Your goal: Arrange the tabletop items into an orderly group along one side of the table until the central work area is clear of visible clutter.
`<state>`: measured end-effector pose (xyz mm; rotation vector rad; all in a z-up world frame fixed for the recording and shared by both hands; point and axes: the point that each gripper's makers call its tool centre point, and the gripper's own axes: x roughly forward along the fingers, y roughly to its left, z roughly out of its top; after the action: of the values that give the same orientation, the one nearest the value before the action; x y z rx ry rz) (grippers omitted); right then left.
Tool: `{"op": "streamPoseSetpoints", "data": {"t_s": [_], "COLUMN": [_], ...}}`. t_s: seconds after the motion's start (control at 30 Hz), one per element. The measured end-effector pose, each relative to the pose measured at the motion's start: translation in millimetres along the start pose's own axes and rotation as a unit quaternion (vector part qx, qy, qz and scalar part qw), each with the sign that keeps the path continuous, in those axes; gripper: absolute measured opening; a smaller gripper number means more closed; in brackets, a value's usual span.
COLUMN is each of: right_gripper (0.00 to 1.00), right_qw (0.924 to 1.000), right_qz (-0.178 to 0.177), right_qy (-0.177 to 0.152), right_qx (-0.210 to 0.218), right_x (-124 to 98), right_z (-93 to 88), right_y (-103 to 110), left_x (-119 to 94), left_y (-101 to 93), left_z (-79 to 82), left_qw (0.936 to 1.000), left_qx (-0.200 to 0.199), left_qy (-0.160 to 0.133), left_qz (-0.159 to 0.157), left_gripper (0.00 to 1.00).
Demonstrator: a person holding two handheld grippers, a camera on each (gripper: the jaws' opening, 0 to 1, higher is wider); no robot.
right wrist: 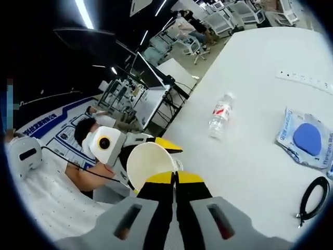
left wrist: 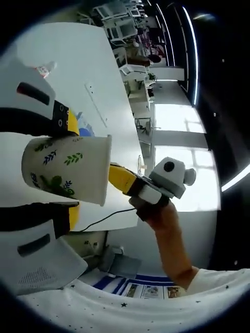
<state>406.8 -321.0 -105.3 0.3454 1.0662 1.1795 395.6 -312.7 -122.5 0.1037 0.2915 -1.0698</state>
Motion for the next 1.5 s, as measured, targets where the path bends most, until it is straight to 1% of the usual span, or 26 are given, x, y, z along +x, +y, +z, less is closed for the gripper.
{"op": "streamPoseSetpoints", "data": {"t_s": [0.1, 0.33, 0.6, 0.8, 0.97, 1.23, 1.5], "right_gripper": [0.0, 0.0, 0.0, 0.0, 0.0, 0.0, 0.0], "right_qw": [1.0, 0.9998, 0.9988, 0.9982, 0.9977, 0.9962, 0.9932], "right_qz": [-0.001, -0.01, -0.029, -0.032, -0.039, -0.06, -0.095], "right_qy": [0.001, -0.004, -0.013, -0.015, -0.02, -0.024, -0.017], "right_qx": [-0.003, -0.015, -0.036, -0.047, -0.052, -0.06, -0.066], "right_x": [-0.3, -4.9, -13.9, -16.4, -17.9, -21.5, -20.2], "right_z": [2.3, 14.9, 40.3, 55.1, 66.4, 87.1, 105.8], "right_y": [-1.2, -8.9, -24.4, -30.6, -39.6, -59.9, -92.3], "left_x": [-1.8, -7.6, -12.7, -17.2, -19.1, -22.8, -28.5], "left_y": [3.5, 12.7, 21.3, 30.0, 32.3, 34.9, 38.4], "left_z": [-1.0, -4.6, -9.4, -12.2, -16.4, -19.5, -24.3], "left_qw": [1.0, 0.9998, 0.9993, 0.9985, 0.998, 0.9967, 0.9954], "left_qx": [-0.005, -0.013, -0.021, -0.027, -0.036, -0.056, -0.066], "left_qy": [-0.001, -0.001, 0.001, 0.002, 0.006, 0.007, 0.009], "left_qz": [0.005, 0.018, 0.032, 0.049, 0.053, 0.059, 0.069], "left_gripper": [0.52, 0.52, 0.54, 0.55, 0.56, 0.59, 0.58]}}
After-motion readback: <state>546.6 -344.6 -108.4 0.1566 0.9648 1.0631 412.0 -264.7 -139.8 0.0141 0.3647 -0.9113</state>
